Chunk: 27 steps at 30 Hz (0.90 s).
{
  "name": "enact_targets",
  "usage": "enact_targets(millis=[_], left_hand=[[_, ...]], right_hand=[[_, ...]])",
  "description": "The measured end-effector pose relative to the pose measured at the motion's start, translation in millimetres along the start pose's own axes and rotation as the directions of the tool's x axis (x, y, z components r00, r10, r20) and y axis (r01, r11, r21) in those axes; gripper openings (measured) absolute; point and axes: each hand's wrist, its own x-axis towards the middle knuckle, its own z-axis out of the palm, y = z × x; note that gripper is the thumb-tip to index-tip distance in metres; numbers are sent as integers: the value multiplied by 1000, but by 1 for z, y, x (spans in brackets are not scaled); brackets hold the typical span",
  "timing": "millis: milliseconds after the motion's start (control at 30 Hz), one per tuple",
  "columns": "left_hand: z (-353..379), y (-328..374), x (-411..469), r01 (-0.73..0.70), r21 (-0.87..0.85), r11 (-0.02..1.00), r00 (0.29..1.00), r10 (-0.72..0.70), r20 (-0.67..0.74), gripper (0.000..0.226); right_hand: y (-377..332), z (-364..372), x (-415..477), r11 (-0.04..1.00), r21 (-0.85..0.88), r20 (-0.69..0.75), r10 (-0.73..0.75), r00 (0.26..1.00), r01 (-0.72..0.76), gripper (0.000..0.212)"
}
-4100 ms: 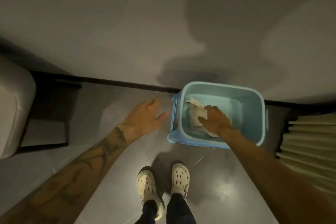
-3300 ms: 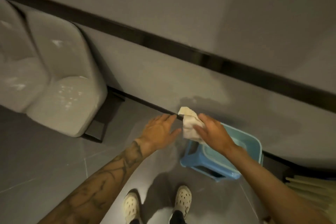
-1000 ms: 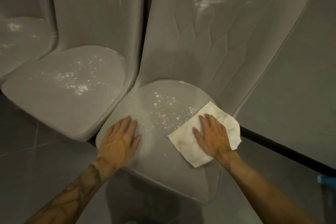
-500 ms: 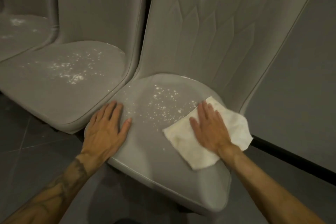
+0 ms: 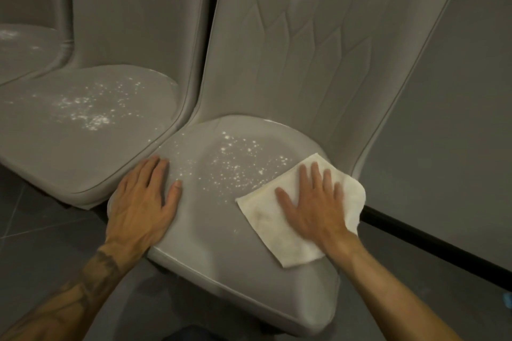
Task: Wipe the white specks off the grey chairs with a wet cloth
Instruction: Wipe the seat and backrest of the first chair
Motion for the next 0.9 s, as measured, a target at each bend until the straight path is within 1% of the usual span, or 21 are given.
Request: enact_targets(millis=[67, 100, 200, 267, 333, 367, 400, 467, 533, 600, 700, 733, 767, 800, 833, 900], left_hand=[[1, -1, 0, -4, 2, 1000, 1000, 4, 0, 78], [2, -2, 0, -6, 4, 1000, 1000, 6, -4, 77], [3, -1, 0, -16, 11, 1000, 1000, 16, -6, 78], [2, 0, -1, -18, 4, 1000, 1000, 18, -7, 79], [2, 0, -2, -13, 7, 1000, 1000, 13, -4, 79], [1, 0, -1, -13, 11, 1000, 1000, 13, 1, 79], [2, -1, -1, -16, 12, 1000, 1000, 15, 5, 80], [2, -1, -1, -22, 4, 1000, 1000, 22, 8, 82], [2, -2, 0, -20, -2, 1000, 1000, 20, 6, 83], [3, -3, 1, -22, 6, 1000, 1000, 22, 4, 83], [3, -3, 0, -23, 16, 1000, 1000, 23, 1, 81], [4, -3, 0, -24, 19, 1000, 1000, 24, -4, 80], [4, -3, 0, -25, 21, 999, 1000, 25, -8, 79], [5, -3, 1, -25, 26, 999, 1000, 25, -11, 78], [6, -4, 1, -24, 36, 999, 1000, 25, -14, 76], [9, -5, 2, -29, 54, 998, 999, 29, -14, 75]], right_hand=[[3, 10, -16, 1000, -16, 33, 17, 999, -17, 99], [4, 13, -15, 1000, -20, 37, 15, 999, -14, 101], [1, 8, 19, 1000, -17, 39, 4, 999, -4, 95], [-7, 0, 40, 999, -40, 27, 26, 999, -25, 89], [-12, -1, 39, 998, -63, -5, 17, 1000, -17, 90], [-12, 2, 29, 998, -62, -2, -25, 1000, 25, 92], [-10, 5, 14, 994, -44, 17, -98, 995, 99, 93], [0, 15, -19, 970, -8, 40, -241, 970, 242, 89], [13, 14, -28, 962, 1, 89, -272, 958, 273, 82], [17, 6, -6, 973, -29, 86, -227, 970, 230, 73], [-4, -8, 40, 997, -48, 60, -65, 996, 68, 68], [-12, -9, 48, 998, -44, 44, -34, 998, 36, 68], [-19, -7, 48, 998, -36, 33, -44, 998, 45, 69], [-23, -2, 41, 994, -28, 34, -101, 994, 102, 70], [-23, 3, 28, 982, -14, 44, -188, 981, 189, 71], [-12, 12, -4, 940, 5, 51, -342, 938, 342, 73]])
